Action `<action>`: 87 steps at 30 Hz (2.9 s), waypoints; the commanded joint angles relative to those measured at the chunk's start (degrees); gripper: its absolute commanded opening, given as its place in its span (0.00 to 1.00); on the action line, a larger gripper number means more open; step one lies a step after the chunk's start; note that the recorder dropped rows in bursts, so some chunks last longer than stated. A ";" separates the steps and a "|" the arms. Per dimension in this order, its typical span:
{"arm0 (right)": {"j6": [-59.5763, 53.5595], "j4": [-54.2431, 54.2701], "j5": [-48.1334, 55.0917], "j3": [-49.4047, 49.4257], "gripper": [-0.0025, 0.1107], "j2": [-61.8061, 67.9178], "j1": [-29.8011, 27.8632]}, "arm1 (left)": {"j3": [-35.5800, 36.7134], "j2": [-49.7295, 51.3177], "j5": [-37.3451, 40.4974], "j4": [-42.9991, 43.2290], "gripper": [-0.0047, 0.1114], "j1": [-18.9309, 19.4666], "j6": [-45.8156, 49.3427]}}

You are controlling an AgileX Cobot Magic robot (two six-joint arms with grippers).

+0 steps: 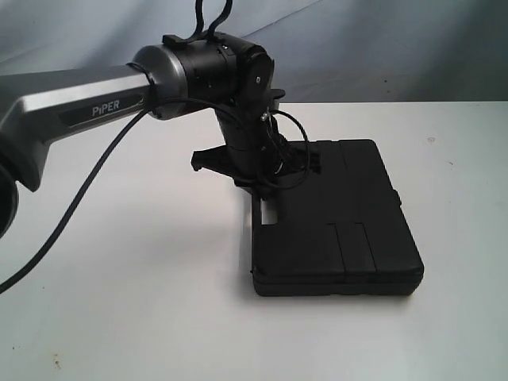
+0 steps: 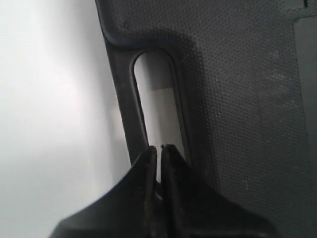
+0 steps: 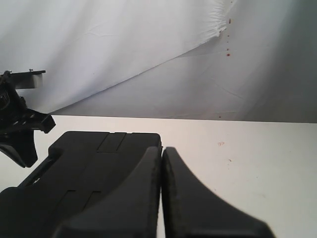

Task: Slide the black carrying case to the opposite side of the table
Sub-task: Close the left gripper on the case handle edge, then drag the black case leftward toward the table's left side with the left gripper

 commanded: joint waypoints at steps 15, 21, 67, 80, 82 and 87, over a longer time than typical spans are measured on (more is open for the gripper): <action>0.09 -0.25 -0.07 0.23 0.02 -0.38 -0.24 | -0.40 1.33 -3.92 2.86 0.38 0.12 0.56; 0.09 -0.25 -0.07 0.23 0.02 -0.38 -0.24 | -0.40 2.62 -4.40 2.86 0.38 0.12 0.56; 0.09 -0.25 -0.07 0.23 0.02 -0.38 -0.24 | -0.40 5.65 -2.41 0.99 0.04 2.93 2.09; 0.09 -0.25 -0.07 0.23 0.02 -0.38 -0.24 | 6.13 2.85 -5.72 0.12 0.04 5.01 3.24; 0.09 -0.25 -0.07 0.23 0.02 -0.38 -0.24 | 9.65 1.10 -7.79 0.47 0.04 6.00 3.34; 0.09 -0.25 -0.07 0.23 0.02 -0.38 -0.24 | 17.62 -3.41 -11.66 0.47 0.04 9.26 3.48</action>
